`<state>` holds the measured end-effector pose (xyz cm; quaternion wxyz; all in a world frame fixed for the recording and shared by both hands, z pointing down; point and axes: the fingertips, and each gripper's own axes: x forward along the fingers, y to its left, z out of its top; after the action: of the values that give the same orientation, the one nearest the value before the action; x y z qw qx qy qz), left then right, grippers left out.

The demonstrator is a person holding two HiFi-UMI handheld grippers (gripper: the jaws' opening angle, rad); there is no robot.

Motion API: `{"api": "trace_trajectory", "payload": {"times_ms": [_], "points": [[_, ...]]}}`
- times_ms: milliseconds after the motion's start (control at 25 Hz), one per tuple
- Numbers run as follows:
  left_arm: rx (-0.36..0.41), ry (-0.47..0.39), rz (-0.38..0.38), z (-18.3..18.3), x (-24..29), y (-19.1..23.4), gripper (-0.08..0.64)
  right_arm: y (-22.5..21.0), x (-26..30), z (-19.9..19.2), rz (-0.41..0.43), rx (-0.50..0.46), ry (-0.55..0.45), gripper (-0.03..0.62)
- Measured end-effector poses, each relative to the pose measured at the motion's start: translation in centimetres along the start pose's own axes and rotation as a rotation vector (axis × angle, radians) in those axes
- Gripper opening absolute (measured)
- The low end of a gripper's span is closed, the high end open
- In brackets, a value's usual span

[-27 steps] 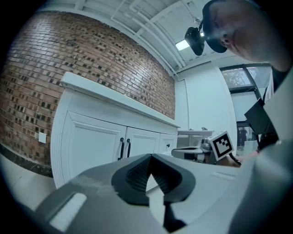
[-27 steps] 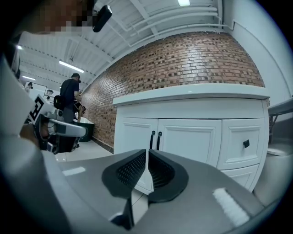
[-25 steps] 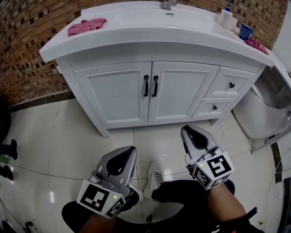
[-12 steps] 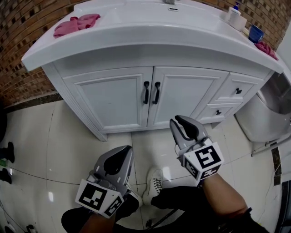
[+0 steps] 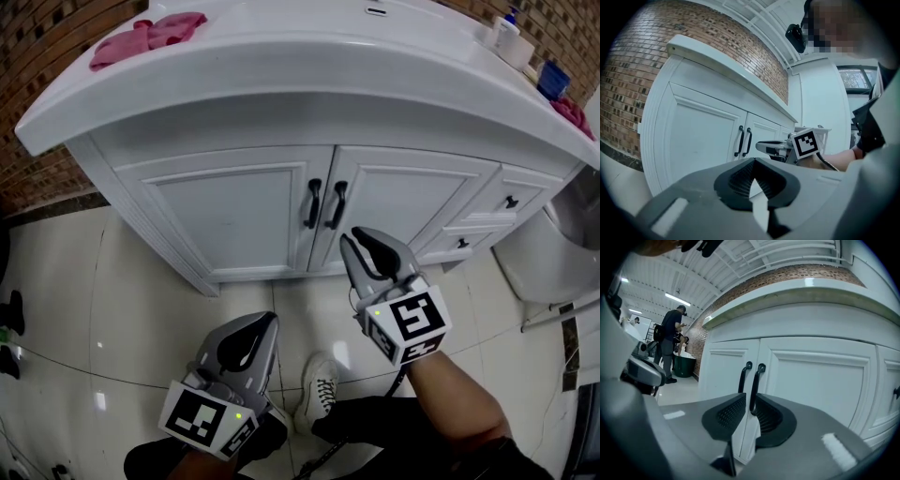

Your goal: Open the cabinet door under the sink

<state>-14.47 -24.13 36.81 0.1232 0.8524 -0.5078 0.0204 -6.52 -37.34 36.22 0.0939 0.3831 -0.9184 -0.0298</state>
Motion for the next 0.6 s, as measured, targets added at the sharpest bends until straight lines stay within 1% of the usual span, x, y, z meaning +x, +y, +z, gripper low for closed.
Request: {"api": "trace_trajectory", "payload": {"times_ms": [240,400,600], "points": [[0.016,0.0,-0.023,0.6,1.1,0.5,0.005,-1.2,2.3,1.0,-0.035,0.049,-0.046,0.078],[0.009,-0.002,-0.038,0.5,1.5,0.4,0.005,-1.2,2.6,1.2,-0.033,0.055,-0.073,0.083],[-0.011,0.0,-0.031,-0.2,1.5,1.3,0.005,-1.0,2.4,0.9,-0.025,0.069,-0.064,0.084]]}}
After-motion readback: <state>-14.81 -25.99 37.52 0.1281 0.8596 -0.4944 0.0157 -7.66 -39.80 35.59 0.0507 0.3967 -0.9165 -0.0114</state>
